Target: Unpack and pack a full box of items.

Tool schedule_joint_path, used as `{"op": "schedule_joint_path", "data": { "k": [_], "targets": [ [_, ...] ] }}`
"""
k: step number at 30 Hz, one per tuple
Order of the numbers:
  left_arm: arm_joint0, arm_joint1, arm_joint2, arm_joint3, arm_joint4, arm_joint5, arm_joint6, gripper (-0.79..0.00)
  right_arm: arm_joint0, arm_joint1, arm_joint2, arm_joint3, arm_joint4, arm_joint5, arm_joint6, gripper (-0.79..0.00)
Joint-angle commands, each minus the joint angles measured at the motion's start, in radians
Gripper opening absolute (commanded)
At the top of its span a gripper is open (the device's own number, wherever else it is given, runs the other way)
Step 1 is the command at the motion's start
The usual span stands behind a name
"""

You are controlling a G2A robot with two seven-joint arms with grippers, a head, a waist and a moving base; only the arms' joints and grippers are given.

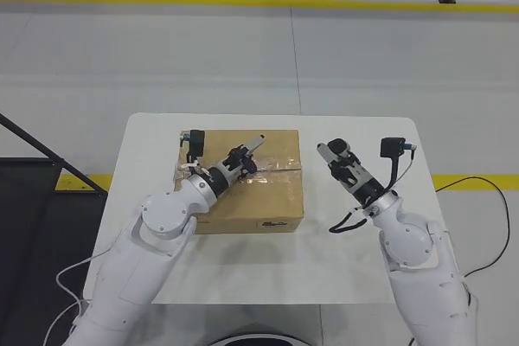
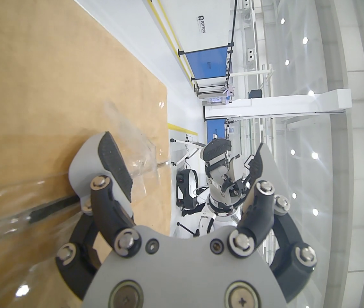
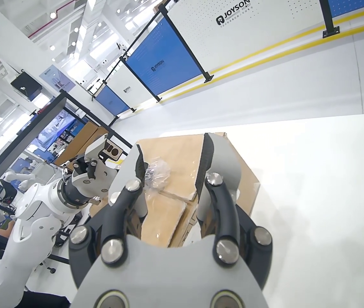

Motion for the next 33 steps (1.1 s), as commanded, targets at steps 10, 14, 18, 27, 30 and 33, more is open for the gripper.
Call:
{"op": "schedule_joint_path", "data": {
  "k": [10,14,18,27,30,33],
  "targets": [
    [-0.063,-0.026,0.100,0.027,0.012,0.025,0.054,0.000,-0.012,0.016,0.061,0.048,0.063,-0.077,0.030,-0.394],
    [-0.083,-0.036,0.131,0.041,0.026,0.009,0.075,0.000,-0.017,0.021,0.078,0.060,0.079,-0.095,0.040,-0.391],
    [-0.103,-0.047,0.162,0.058,0.022,0.008,0.098,0.000,-0.027,0.027,0.097,0.067,0.095,-0.109,0.048,-0.382],
    [-0.149,-0.077,0.231,0.108,0.015,0.002,0.145,0.000,-0.050,0.040,0.138,0.086,0.129,-0.141,0.070,-0.360],
    [-0.161,-0.086,0.246,0.123,0.011,-0.002,0.158,0.000,-0.054,0.045,0.150,0.094,0.143,-0.152,0.080,-0.360],
    [-0.169,-0.095,0.261,0.130,0.011,-0.009,0.171,0.000,-0.055,0.049,0.160,0.102,0.156,-0.159,0.090,-0.348]
  ]
}}
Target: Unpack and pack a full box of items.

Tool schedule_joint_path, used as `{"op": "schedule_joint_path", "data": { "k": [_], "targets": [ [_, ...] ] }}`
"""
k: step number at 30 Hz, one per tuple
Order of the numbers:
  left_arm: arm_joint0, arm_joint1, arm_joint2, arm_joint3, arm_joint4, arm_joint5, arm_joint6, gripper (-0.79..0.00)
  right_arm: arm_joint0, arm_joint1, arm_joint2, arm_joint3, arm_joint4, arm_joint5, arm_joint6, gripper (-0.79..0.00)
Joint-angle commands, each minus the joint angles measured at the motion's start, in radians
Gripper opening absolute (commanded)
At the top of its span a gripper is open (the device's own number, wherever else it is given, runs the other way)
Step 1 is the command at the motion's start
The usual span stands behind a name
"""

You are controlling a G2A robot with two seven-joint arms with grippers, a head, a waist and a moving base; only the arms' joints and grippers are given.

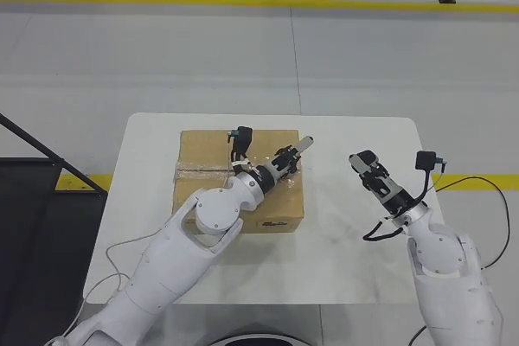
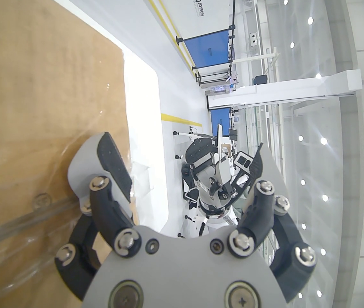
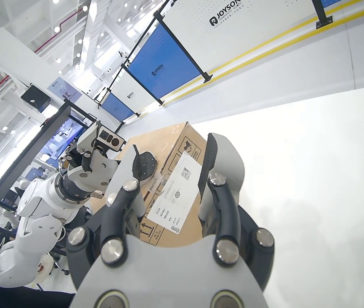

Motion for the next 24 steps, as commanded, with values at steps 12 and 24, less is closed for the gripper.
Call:
{"op": "schedule_joint_path", "data": {
  "k": [12,24],
  "targets": [
    [-0.070,-0.047,0.087,0.057,0.006,0.021,0.033,0.000,0.005,0.017,0.029,0.037,0.038,-0.026,0.032,-0.308],
    [-0.096,-0.077,0.139,0.079,0.093,0.075,0.059,0.000,0.017,0.031,0.043,0.091,0.086,-0.057,0.061,-0.262]
  ]
}}
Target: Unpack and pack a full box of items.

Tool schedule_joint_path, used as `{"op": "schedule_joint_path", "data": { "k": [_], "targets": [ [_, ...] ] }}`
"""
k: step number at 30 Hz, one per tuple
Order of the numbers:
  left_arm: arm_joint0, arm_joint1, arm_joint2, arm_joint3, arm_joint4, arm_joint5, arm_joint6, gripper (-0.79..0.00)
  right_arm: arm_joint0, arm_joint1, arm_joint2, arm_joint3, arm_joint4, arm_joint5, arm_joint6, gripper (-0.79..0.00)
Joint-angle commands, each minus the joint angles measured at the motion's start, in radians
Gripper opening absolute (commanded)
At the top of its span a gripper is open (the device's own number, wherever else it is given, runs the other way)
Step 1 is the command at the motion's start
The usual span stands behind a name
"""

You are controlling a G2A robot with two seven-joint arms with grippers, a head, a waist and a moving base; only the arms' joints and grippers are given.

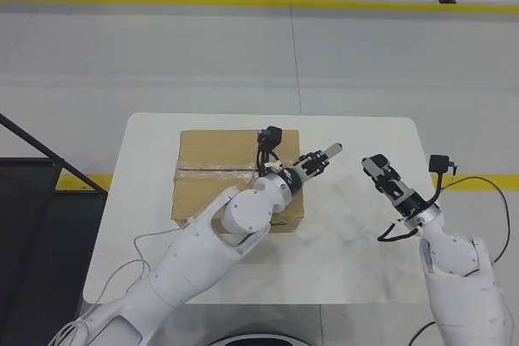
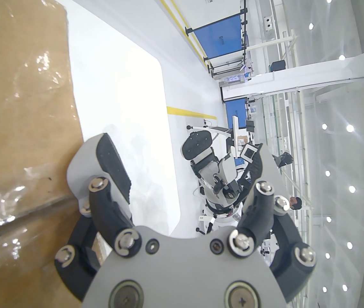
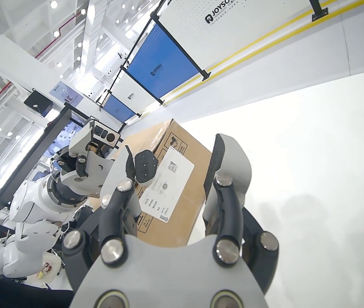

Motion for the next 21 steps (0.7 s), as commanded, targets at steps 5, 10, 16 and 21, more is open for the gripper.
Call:
{"op": "schedule_joint_path", "data": {
  "k": [5,10,16,21],
  "targets": [
    [0.006,-0.010,0.003,0.000,0.026,0.010,0.000,0.000,0.017,0.007,-0.001,0.029,0.027,-0.012,0.021,-0.225],
    [0.029,-0.011,-0.018,-0.048,0.052,-0.005,0.020,0.000,0.035,0.013,-0.007,0.056,0.057,-0.013,0.061,-0.065],
    [0.147,0.029,-0.125,-0.270,0.204,-0.031,-0.012,0.000,0.075,0.020,-0.015,0.106,0.112,0.030,0.129,0.000],
    [0.335,0.073,-0.301,-0.521,0.301,-0.072,-0.029,0.000,0.104,0.029,-0.006,0.148,0.175,0.056,0.197,0.000]
  ]
}}
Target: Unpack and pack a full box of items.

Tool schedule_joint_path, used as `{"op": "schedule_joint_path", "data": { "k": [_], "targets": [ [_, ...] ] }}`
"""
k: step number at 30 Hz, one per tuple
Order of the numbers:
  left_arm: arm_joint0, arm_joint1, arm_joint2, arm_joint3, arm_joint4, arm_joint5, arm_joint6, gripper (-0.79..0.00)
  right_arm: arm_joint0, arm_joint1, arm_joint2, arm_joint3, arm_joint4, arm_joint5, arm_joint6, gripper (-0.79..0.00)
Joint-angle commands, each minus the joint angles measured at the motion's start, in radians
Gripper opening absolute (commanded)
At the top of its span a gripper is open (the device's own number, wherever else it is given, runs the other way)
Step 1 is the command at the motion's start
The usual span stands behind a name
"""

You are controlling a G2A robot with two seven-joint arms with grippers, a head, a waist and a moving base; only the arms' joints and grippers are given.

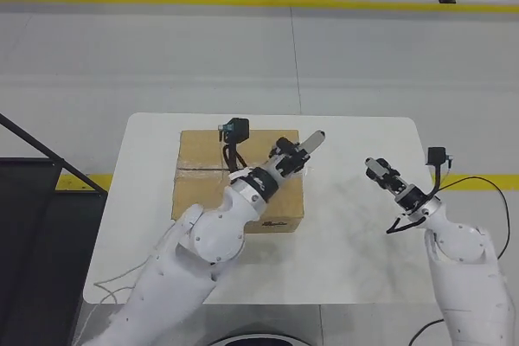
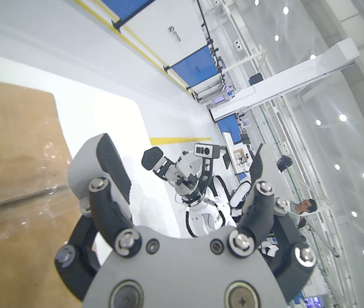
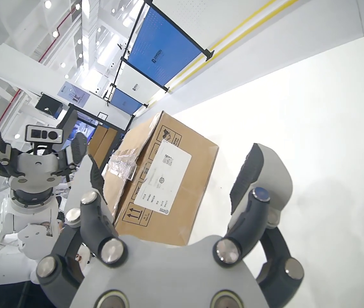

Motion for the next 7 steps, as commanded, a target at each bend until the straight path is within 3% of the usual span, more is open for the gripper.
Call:
{"op": "schedule_joint_path", "data": {
  "k": [1,7],
  "targets": [
    [0.102,0.017,-0.094,-0.120,0.020,-0.039,0.003,0.000,0.010,0.003,0.003,0.013,0.046,-0.011,0.041,0.000],
    [0.358,0.047,-0.337,-0.315,0.051,-0.203,0.055,0.000,0.003,0.015,0.034,0.080,0.290,-0.118,0.188,0.000]
  ]
}}
